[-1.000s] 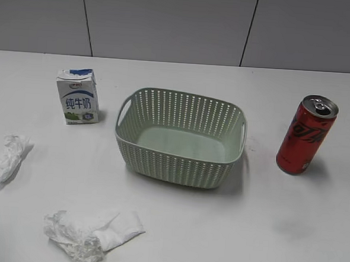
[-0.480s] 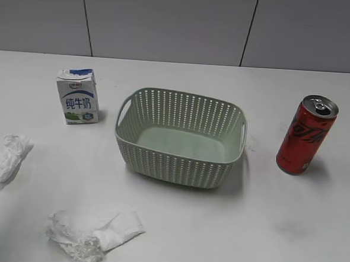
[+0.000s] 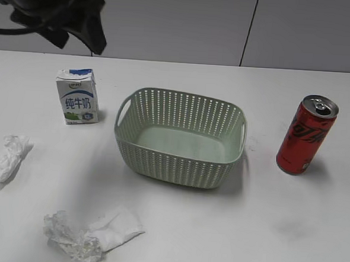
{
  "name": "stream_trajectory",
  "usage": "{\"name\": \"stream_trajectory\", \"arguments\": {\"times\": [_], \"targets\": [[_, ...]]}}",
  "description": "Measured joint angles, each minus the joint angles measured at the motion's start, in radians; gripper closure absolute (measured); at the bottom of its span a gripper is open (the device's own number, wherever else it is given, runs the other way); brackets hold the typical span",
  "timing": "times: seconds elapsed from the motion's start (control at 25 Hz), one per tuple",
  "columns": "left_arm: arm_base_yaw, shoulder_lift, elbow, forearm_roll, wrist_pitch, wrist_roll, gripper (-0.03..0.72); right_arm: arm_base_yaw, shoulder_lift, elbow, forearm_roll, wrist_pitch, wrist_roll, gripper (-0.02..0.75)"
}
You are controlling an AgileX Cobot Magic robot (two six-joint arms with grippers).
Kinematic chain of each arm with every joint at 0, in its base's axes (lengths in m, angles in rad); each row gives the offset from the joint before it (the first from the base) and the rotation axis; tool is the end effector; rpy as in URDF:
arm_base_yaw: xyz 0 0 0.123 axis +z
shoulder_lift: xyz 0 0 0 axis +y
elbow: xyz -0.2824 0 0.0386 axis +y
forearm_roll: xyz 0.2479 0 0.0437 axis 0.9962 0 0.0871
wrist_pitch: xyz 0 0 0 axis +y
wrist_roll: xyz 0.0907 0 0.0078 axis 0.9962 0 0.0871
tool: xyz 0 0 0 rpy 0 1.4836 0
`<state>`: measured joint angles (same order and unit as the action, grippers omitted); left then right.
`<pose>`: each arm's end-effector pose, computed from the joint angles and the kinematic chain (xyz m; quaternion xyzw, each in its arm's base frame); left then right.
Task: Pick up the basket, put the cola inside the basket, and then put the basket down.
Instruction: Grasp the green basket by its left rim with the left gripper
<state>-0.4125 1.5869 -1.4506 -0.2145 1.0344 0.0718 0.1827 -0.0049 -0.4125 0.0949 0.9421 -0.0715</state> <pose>0.3023 -0.1505 0.3356 0.2014 0.9441 -0.1417 0.2190 0.0071 0.0084 0.2623 -0.1039 0.8363 0.0771 0.5327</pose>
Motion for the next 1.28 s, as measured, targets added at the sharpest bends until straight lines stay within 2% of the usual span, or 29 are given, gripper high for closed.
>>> {"name": "stream_trajectory", "arguments": {"times": [0.28,0.48,0.84,1.12,1.28], "targets": [[-0.091,0.251,-0.173,0.115,0.096,-0.072,0.144,0.000,0.000,0.000,0.000,0.000,0.000,0.155],[-0.112,0.379,-0.249,0.186,0.161,-0.117,0.146,0.000,0.000,0.000,0.000,0.000,0.000,0.155],[-0.133,0.489,-0.266,0.184,0.123,-0.133,0.147,0.000,0.000,0.000,0.000,0.000,0.000,0.155],[-0.133,0.562,-0.268,0.117,0.071,-0.135,0.162,0.000,0.000,0.000,0.000,-0.001,0.000,0.155],[-0.133,0.598,-0.269,0.115,0.045,-0.170,0.185,0.000,0.000,0.000,0.000,-0.001,0.000,0.155]]}}
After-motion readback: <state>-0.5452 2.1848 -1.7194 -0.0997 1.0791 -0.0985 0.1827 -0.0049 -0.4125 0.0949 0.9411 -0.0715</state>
